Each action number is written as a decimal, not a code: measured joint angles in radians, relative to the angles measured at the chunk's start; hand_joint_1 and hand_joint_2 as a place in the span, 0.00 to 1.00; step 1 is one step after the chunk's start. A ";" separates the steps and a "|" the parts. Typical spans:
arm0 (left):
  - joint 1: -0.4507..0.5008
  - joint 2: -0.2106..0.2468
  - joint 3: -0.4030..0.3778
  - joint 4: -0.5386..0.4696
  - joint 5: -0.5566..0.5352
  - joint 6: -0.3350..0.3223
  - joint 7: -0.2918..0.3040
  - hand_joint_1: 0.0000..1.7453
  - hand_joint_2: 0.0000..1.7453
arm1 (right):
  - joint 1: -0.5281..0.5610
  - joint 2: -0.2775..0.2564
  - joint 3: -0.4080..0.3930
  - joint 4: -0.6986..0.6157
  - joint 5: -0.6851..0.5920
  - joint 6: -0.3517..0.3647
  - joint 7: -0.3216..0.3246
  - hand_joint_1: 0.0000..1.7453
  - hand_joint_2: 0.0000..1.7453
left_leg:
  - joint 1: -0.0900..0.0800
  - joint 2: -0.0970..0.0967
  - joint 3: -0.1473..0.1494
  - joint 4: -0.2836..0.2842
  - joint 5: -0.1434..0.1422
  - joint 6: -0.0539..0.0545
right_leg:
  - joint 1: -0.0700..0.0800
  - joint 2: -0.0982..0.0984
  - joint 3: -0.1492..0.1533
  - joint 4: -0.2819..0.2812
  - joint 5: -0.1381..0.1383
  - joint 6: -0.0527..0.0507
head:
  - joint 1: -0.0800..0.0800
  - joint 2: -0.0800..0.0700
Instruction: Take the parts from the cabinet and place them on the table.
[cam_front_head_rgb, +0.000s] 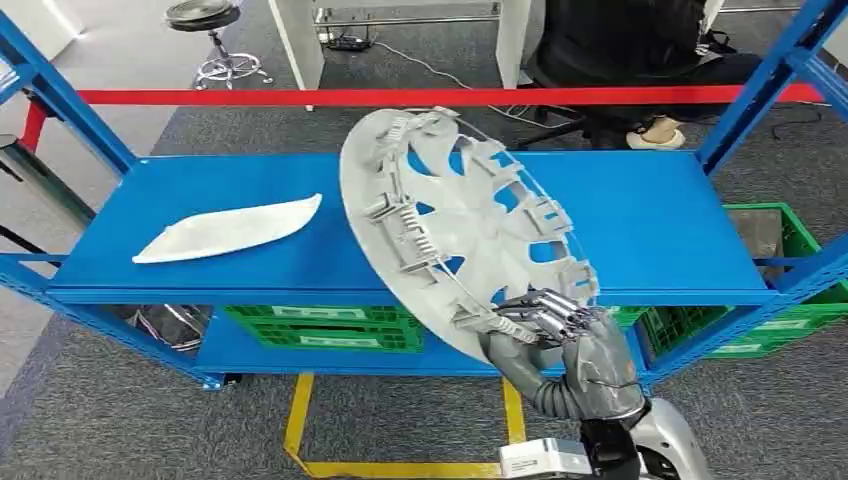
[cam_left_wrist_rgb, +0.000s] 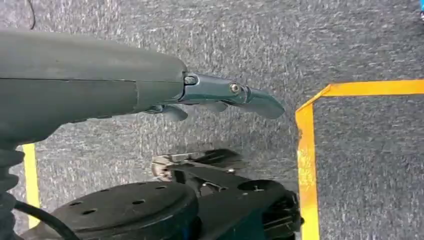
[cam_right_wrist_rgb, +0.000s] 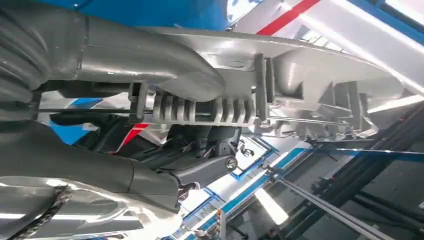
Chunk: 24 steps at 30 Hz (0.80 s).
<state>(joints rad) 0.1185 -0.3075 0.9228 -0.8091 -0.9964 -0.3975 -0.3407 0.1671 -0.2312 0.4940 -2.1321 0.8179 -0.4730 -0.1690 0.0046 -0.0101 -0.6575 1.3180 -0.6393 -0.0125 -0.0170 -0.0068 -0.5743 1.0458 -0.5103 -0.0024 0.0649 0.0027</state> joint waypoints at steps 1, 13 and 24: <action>0.000 0.000 0.000 0.000 0.000 -0.001 0.000 0.00 1.00 | -0.002 0.001 0.000 0.001 0.000 0.001 0.000 1.00 1.00 | -0.001 0.000 0.033 -0.050 0.036 0.006 | 0.004 0.000 -0.005 0.000 0.005 -0.001 | 0.000 0.000; -0.008 0.006 0.048 -0.002 -0.019 -0.010 -0.019 0.00 1.00 | 0.000 0.041 0.002 0.008 0.018 0.015 0.005 1.00 1.00 | -0.011 0.010 0.122 -0.342 0.167 0.053 | 0.004 0.004 -0.095 0.201 -0.136 0.041 | 0.006 0.000; -0.019 0.000 0.077 -0.005 -0.029 -0.023 -0.019 0.00 1.00 | -0.010 0.052 0.002 0.022 0.041 0.022 0.020 1.00 1.00 | -0.008 0.006 0.021 -0.281 0.225 0.011 | 0.001 0.007 0.078 -0.032 -0.052 0.014 | 0.010 0.000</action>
<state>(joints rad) 0.0992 -0.3075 0.9999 -0.8137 -1.0254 -0.4204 -0.3593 0.1569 -0.1789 0.4963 -2.1103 0.8591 -0.4513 -0.1491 -0.0038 -0.0042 -0.6367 1.0365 -0.4147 -0.0013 -0.0157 -0.0002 -0.4963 1.0138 -0.5624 0.0118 0.0752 0.0027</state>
